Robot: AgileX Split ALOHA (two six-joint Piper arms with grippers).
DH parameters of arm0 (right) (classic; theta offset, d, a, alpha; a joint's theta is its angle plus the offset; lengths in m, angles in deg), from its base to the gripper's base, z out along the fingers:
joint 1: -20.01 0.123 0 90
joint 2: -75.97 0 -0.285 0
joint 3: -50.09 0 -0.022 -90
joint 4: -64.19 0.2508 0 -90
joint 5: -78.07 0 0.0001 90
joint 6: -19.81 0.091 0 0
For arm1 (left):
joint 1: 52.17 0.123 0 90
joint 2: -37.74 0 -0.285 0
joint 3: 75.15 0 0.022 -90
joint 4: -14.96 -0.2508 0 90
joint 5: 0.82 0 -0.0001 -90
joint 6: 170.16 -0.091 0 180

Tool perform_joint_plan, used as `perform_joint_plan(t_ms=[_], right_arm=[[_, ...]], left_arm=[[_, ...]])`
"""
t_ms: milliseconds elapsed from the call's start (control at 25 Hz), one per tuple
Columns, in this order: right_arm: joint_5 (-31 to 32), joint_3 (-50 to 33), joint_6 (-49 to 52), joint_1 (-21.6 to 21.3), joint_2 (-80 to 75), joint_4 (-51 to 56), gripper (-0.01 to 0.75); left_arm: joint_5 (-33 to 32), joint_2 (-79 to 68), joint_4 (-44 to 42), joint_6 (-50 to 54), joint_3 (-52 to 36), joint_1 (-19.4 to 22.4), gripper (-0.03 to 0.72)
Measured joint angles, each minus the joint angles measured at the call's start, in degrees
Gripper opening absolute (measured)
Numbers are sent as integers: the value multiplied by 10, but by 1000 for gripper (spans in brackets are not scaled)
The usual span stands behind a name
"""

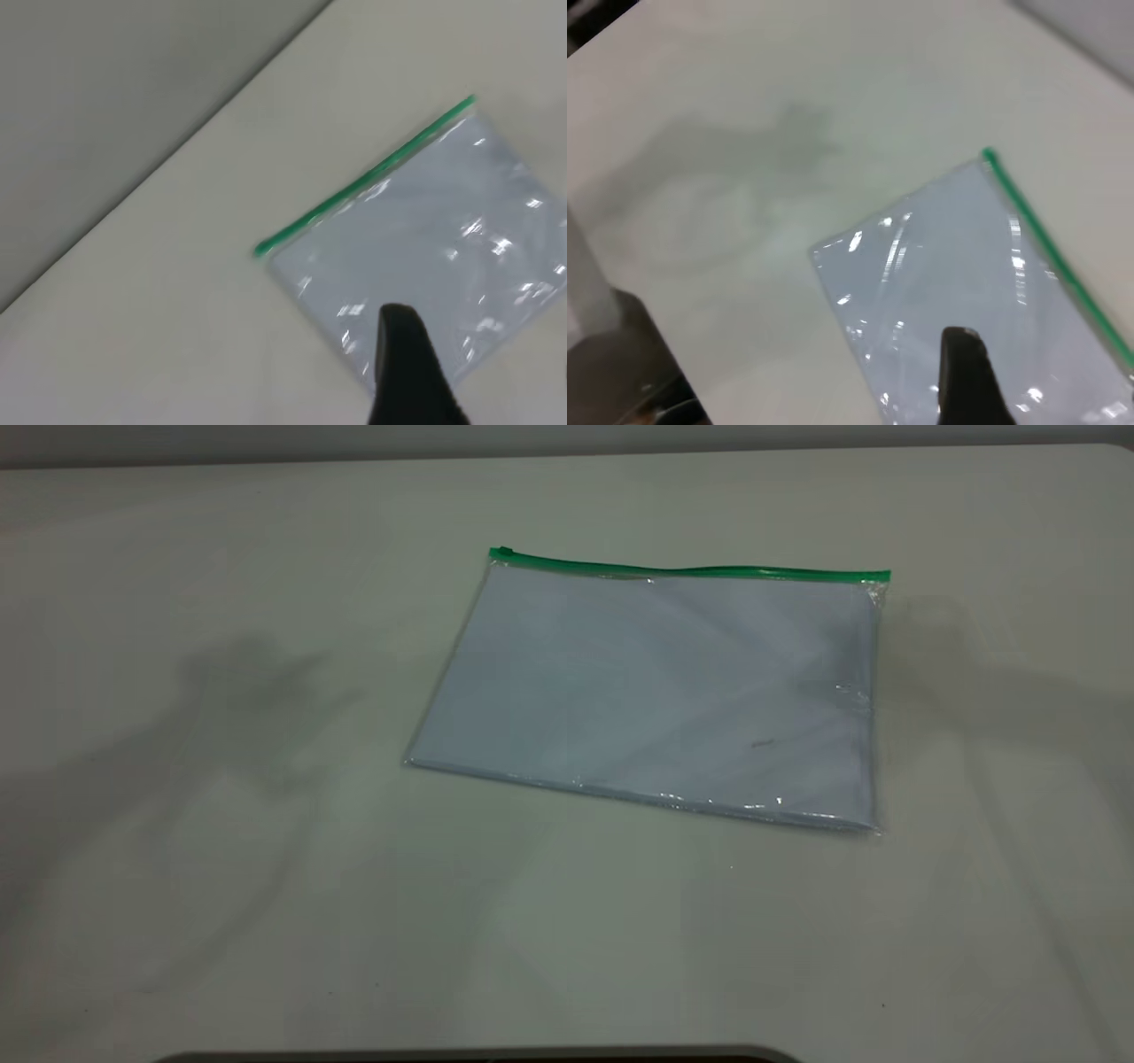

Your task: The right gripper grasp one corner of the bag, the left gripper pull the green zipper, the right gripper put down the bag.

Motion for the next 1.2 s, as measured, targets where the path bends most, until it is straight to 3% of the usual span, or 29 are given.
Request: perform_joint_plan(t_ms=[200, 320, 600, 840, 1200], right_arm=[[8, -10, 175, 0, 161, -152, 423], [8, -63, 270, 0, 269, -249, 413], [8, -346, 409, 0, 542, -424, 418], [5, -547, 479, 0, 724, -446, 462], [-25, -635, 483, 32, 749, -416, 466]], left_arm=[[-79, 97, -150, 164, 0, 0, 484], [-137, 136, -212, 250, -7, 0, 484], [-140, 201, -265, 350, -121, 0, 484], [-140, 265, -265, 365, -275, 0, 484], [-137, 434, -259, 393, -441, 0, 484]])
